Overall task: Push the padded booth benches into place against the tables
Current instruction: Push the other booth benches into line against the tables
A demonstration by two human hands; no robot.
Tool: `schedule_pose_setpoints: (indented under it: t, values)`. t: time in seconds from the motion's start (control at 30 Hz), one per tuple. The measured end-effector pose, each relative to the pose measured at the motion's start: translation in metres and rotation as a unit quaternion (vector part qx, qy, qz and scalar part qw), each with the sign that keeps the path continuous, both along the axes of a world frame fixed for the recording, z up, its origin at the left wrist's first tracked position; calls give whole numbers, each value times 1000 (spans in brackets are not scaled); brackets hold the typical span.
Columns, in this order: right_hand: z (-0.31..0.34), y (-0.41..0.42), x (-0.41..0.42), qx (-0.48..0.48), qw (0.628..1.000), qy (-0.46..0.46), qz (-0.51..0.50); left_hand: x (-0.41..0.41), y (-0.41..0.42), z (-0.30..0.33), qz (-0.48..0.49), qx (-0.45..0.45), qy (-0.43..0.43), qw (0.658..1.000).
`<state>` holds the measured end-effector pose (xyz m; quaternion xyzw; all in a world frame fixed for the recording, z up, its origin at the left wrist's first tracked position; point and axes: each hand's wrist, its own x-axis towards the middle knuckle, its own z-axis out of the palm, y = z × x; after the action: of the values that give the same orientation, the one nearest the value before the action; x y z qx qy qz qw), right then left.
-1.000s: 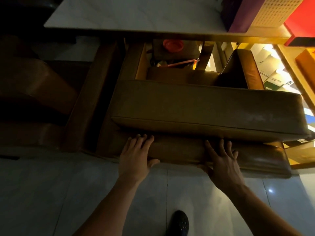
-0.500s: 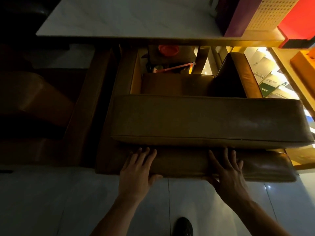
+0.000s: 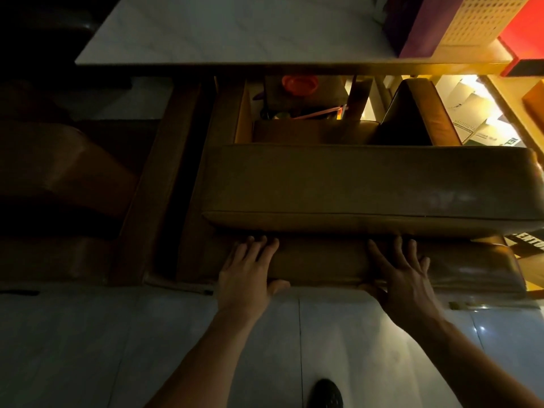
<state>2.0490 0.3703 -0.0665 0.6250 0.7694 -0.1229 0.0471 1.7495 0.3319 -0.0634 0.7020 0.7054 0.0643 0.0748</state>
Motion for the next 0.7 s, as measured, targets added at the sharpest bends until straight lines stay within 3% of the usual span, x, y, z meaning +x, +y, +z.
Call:
schedule_pose_setpoints:
  t: [0.7]
  values:
    - [12,-2,1,26,999,-45,13,14,-5,6,42,-2,-19,999]
